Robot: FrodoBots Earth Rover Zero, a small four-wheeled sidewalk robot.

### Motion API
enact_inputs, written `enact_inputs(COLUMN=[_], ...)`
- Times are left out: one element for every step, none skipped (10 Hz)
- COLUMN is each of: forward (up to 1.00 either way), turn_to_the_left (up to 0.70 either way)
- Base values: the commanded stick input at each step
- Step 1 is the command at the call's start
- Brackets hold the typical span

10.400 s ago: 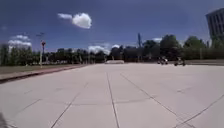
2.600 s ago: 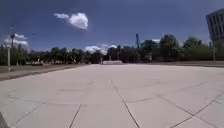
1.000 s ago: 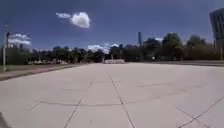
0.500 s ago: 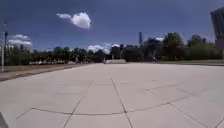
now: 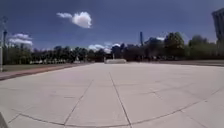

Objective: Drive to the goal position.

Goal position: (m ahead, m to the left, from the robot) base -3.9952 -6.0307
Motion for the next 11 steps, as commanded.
enact_inputs(forward=[0.50,0.50,0.50,0.50,0.50,0.50,0.50,0.50,0.50,0.50,0.50], turn_to_the_left=[0.00,0.00,0.00,-0.09,-0.50,-0.50,-0.50,-0.50,-0.14,0.00,0.00])
